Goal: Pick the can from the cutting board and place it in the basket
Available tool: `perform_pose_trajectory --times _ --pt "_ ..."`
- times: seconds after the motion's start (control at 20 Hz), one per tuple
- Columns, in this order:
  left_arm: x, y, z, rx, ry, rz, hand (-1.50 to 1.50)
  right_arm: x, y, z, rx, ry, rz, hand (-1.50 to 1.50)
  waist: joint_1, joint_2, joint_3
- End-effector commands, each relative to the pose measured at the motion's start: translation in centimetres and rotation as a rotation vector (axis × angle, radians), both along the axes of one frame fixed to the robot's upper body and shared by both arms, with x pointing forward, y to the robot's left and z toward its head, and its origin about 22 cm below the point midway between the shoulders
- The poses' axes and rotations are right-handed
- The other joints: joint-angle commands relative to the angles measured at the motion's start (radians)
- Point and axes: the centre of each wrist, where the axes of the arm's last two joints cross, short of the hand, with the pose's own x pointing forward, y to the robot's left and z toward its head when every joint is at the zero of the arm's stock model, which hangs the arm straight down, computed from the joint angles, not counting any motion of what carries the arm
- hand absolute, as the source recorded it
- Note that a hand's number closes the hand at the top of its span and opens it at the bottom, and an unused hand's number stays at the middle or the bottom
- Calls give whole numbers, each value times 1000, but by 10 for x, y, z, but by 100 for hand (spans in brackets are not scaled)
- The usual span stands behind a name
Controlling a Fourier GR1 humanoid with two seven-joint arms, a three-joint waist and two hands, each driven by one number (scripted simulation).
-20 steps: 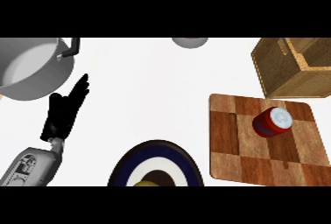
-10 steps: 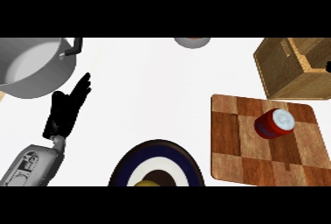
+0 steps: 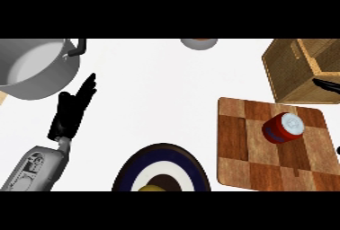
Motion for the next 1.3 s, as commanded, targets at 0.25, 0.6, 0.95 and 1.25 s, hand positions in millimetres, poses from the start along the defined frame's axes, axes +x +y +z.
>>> perform_pose_trajectory --times 0.25,0.6,0.95,1.25 --pt "-8 1 -8 12 25 -2 0 12 0 -40 108 68 210 -150 -1 -8 -2" --pt "1 4 -11 0 24 5 0 27 25 -68 97 79 254 -150 -18 -8 -3" --pt "1 -2 -1 18 11 34 0 34 31 -81 97 88 267 -150 -25 -14 -3" --pt "5 6 3 -8 29 34 0 41 47 -96 64 111 288 -150 -33 -14 -4"
